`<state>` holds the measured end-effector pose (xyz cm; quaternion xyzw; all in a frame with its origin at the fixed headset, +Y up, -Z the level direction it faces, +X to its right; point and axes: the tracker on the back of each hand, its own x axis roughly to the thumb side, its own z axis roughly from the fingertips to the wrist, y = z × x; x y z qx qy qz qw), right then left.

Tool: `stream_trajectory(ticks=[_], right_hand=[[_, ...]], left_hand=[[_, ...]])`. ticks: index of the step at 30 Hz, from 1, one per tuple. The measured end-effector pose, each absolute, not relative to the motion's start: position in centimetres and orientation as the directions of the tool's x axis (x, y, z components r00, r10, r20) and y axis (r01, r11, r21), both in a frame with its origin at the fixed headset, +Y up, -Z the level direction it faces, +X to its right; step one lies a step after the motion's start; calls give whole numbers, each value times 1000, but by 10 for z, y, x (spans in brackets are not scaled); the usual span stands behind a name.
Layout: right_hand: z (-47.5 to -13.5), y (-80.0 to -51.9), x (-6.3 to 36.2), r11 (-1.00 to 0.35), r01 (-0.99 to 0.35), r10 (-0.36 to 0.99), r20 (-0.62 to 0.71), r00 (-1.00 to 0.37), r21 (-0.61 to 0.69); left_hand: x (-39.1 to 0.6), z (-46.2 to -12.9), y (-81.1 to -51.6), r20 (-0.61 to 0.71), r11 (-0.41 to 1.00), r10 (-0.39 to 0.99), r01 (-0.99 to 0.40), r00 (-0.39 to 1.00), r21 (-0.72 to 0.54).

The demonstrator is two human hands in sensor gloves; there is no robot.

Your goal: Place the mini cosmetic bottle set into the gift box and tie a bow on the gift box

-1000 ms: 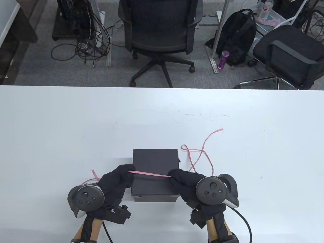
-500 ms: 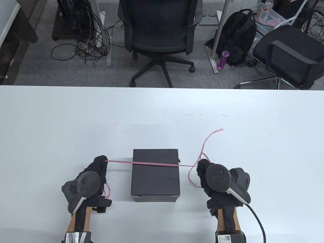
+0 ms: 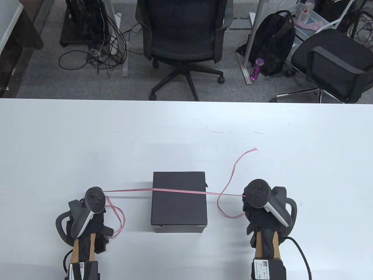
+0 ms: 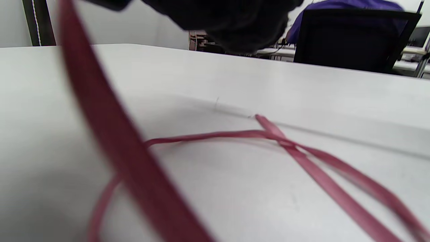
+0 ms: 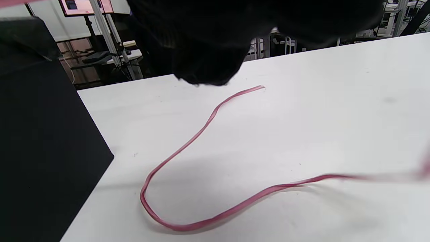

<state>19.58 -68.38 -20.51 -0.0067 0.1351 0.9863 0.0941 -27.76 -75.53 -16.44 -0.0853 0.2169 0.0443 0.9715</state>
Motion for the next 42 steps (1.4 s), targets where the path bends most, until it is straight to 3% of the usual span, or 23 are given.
stream_trajectory(ticks=[6,8,11,16,21,28,31,34,38,42], right_hand=[[-206,-686,194,-949,-165,159,-44,-986,270],[-207,-686,193,-947,-170,165,-41,-985,273],[-208,-690,191,-944,-165,162,-35,-986,285],[-210,-697,185,-922,-204,218,4,-976,328],[-210,-701,174,-917,-199,229,50,-972,345],[-208,-704,152,-934,-115,178,163,-970,337],[-210,-716,142,-884,-236,354,250,-901,404],[-214,-730,139,-801,-356,512,243,-824,482],[-215,-740,148,-707,-576,677,158,-719,410],[-215,-745,155,-603,-692,775,89,-625,398]], left_hand=[[-258,-170,-744,-279,930,-52,-55,959,-364],[-246,-170,-738,-127,937,40,-81,991,-339],[-224,-169,-738,85,916,334,-302,939,-262],[-203,-170,-757,184,818,575,-551,797,-165],[-200,-170,-771,132,762,645,-621,752,-182],[-195,-168,-773,111,802,595,-578,796,-151],[-193,-167,-774,110,799,598,-581,794,-154],[-192,-167,-774,98,796,602,-586,792,-150],[-196,-165,-775,66,749,662,-653,747,-114],[-203,-161,-776,31,641,765,-757,643,-131]])
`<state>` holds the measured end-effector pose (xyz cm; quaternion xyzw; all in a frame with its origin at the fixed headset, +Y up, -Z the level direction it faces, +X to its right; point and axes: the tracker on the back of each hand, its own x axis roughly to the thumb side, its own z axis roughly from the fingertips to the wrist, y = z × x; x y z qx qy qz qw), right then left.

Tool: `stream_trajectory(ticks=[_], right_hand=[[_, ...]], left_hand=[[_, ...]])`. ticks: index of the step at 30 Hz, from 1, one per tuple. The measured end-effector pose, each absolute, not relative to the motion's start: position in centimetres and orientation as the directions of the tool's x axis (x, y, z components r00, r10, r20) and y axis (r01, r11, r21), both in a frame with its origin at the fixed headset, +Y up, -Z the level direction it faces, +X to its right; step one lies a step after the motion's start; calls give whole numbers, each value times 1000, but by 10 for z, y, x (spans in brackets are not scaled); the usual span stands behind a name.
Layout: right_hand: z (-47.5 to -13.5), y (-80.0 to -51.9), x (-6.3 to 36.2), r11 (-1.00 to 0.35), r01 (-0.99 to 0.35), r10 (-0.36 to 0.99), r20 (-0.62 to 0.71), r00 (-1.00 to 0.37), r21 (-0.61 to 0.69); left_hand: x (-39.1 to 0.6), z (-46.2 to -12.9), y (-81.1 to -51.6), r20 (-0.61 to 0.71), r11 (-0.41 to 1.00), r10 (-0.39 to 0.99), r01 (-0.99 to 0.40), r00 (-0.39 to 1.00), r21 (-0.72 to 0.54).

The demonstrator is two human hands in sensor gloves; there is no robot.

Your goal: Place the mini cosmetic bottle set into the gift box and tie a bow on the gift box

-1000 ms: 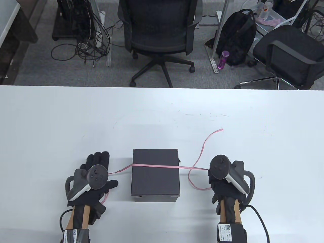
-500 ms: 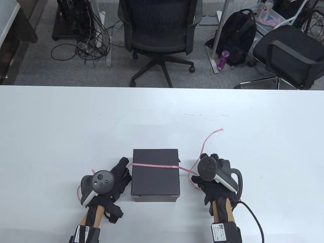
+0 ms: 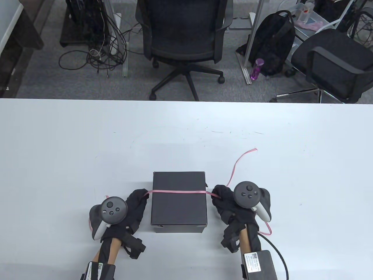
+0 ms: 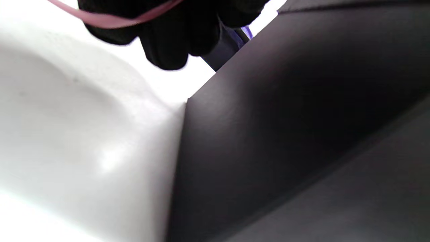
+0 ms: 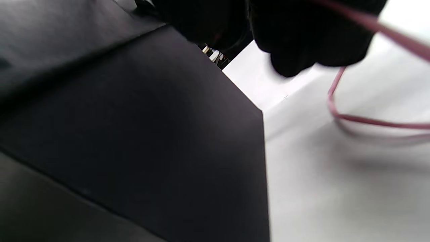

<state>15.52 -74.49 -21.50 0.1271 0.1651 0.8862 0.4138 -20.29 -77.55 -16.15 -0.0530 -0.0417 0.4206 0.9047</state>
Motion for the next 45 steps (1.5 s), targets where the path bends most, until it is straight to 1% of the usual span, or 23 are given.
stream_trajectory(ticks=[2,4,5,7,10,12,13,15,18,22,25,27,32,37,40,45], right_hand=[[-214,-747,156,-614,-696,767,73,-637,372],[-212,-748,157,-671,-660,717,67,-694,337],[-211,-747,155,-707,-640,690,91,-719,301],[-210,-745,152,-775,-567,612,110,-783,279],[-208,-745,144,-860,-411,468,148,-871,303],[-207,-747,138,-868,-353,426,159,-890,351],[-207,-749,135,-859,-340,424,158,-892,383],[-206,-751,130,-846,-345,436,154,-887,407],[-206,-756,127,-844,-346,439,158,-884,409],[-207,-763,122,-801,-396,501,139,-854,450],[-206,-766,120,-811,-400,494,133,-859,427],[-206,-768,119,-816,-401,492,137,-860,417],[-206,-773,119,-793,-452,533,105,-840,409],[-206,-777,117,-794,-448,529,101,-843,411],[-206,-780,115,-800,-438,516,97,-851,411],[-206,-788,112,-814,-380,466,103,-879,441]], left_hand=[[-205,-161,-773,44,654,754,-743,655,-144],[-205,-158,-770,42,683,728,-720,684,-123],[-204,-158,-768,51,718,695,-688,718,-104],[-201,-156,-766,72,794,607,-602,791,-82],[-194,-154,-767,99,872,490,-488,866,-45],[-189,-155,-769,108,884,467,-463,878,-63],[-186,-156,-772,113,888,460,-454,881,-76],[-182,-156,-775,116,899,438,-431,892,-80],[-176,-157,-780,106,909,414,-405,904,-98],[-173,-158,-785,84,898,432,-419,898,-133],[-169,-159,-787,52,876,458,-441,887,-197],[-167,-158,-788,32,869,463,-446,886,-213],[-164,-158,-791,0,851,474,-458,881,-257],[-161,-157,-794,-47,820,492,-481,869,-310],[-159,-158,-796,-57,813,484,-472,873,-341],[-158,-157,-799,-62,828,461,-454,885,-330]])
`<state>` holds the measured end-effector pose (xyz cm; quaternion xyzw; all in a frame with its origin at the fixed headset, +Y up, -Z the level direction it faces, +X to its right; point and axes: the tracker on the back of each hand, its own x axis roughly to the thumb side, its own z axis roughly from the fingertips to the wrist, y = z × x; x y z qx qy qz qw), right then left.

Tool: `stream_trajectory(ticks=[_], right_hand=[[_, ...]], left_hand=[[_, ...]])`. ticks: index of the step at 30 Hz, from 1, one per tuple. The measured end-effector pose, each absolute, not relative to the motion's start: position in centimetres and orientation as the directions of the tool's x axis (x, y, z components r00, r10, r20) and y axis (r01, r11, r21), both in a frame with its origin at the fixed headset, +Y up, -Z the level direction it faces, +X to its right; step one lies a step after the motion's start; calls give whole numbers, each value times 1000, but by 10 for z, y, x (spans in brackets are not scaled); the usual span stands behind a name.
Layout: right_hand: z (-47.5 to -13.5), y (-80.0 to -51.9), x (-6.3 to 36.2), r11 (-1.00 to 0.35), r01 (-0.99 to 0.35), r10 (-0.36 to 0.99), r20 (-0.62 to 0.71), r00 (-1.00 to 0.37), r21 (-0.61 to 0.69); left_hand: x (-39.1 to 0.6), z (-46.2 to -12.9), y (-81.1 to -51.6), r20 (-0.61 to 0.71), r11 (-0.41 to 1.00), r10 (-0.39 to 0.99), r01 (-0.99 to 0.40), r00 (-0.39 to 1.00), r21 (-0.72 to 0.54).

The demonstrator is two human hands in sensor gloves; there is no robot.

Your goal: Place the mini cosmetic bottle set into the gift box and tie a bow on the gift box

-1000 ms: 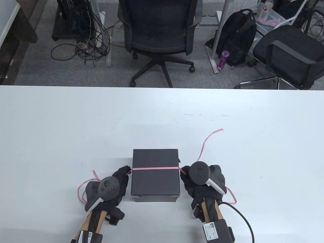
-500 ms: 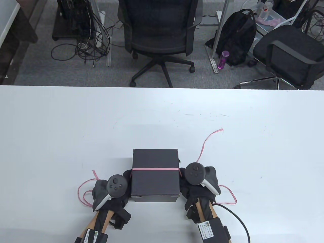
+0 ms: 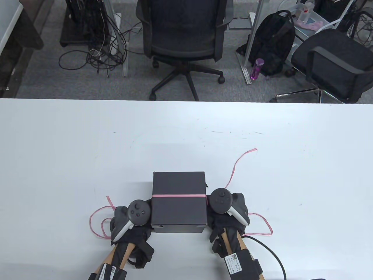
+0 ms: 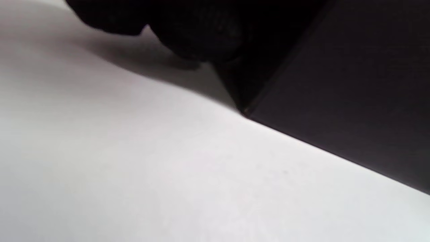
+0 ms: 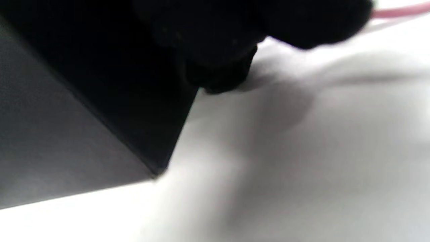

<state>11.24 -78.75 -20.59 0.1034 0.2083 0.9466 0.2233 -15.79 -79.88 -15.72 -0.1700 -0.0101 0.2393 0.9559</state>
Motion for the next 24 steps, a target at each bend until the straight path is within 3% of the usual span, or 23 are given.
stream_trajectory(ticks=[6,14,16,20,24], right_hand=[[-206,-787,110,-828,-327,428,137,-893,456],[-204,-788,109,-827,-366,445,100,-890,426],[-203,-789,113,-807,-435,497,62,-865,400],[-202,-790,121,-633,-664,708,-49,-704,398],[-202,-789,124,-502,-779,822,-74,-565,375]], left_hand=[[-157,-157,-801,-69,840,448,-446,892,-308],[-156,-154,-802,-79,836,485,-489,871,-251],[-160,-153,-802,-105,802,537,-545,837,-245],[-171,-154,-801,-190,589,749,-769,635,-249],[-179,-155,-801,-218,407,861,-880,460,-246]])
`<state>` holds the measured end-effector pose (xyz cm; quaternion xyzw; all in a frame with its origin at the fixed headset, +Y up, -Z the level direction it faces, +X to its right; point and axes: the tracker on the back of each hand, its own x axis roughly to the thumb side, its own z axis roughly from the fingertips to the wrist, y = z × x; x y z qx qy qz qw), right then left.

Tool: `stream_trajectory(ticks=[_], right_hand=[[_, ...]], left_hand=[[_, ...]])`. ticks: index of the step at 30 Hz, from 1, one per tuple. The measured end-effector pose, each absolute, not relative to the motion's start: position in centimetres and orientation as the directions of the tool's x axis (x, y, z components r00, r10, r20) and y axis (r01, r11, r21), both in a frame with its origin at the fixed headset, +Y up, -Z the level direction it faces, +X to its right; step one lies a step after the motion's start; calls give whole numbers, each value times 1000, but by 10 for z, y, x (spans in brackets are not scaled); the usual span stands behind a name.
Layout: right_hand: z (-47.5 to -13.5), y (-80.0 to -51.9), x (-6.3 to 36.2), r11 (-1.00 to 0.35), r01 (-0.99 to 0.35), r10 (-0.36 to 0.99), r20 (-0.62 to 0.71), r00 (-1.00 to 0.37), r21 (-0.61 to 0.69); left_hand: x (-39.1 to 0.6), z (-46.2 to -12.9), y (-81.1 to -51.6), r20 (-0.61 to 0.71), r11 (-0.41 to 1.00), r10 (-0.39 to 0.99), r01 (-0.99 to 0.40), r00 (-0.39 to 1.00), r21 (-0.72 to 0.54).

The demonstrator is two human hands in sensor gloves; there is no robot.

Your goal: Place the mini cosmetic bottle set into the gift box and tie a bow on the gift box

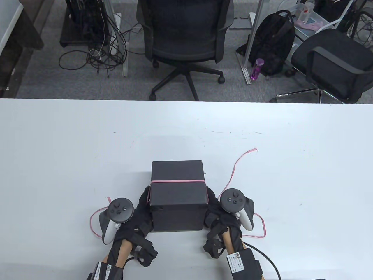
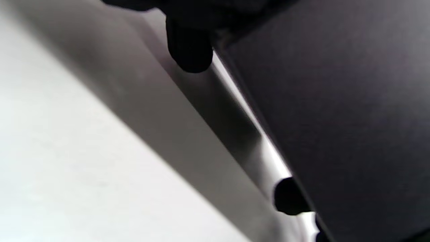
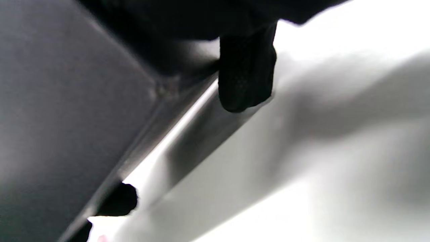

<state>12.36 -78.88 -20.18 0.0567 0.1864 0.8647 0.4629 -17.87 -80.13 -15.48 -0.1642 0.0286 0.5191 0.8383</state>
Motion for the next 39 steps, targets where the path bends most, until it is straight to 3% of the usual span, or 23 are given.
stream_trajectory(ticks=[7,11,16,20,23,26,29,31,34,37,39], right_hand=[[-200,-786,124,-203,-882,946,-147,-288,424],[-198,-781,121,-165,-903,969,-106,-223,397],[-196,-774,119,-132,-907,979,-90,-182,399],[-196,-767,122,-100,-906,986,-84,-147,411],[-196,-763,123,-67,-912,990,-87,-111,405],[-194,-759,121,-37,-917,993,-87,-78,398],[-200,-756,125,-26,-875,999,-15,-38,483],[-202,-747,126,-134,-821,991,50,-128,556],[-201,-731,122,-502,-678,865,296,-406,537],[-196,-723,116,-729,-555,684,446,-577,400],[-194,-721,113,-803,-509,593,507,-626,311]], left_hand=[[-192,-155,-797,-171,177,962,-965,211,-195],[-198,-157,-795,-147,33,987,-981,62,-193],[-202,-159,-795,-137,-8,990,-981,19,-191],[-202,-161,-793,-100,27,994,-967,54,-255],[-195,-162,-784,22,166,986,-941,167,-295],[-184,-160,-773,135,336,941,-904,310,-265],[-184,-157,-769,164,389,919,-898,360,-207],[-184,-156,-767,165,411,909,-889,383,-202],[-185,-155,-765,170,449,890,-878,423,-167],[-185,-155,-765,168,465,882,-870,440,-161],[-185,-155,-764,167,470,879,-871,447,-142]])
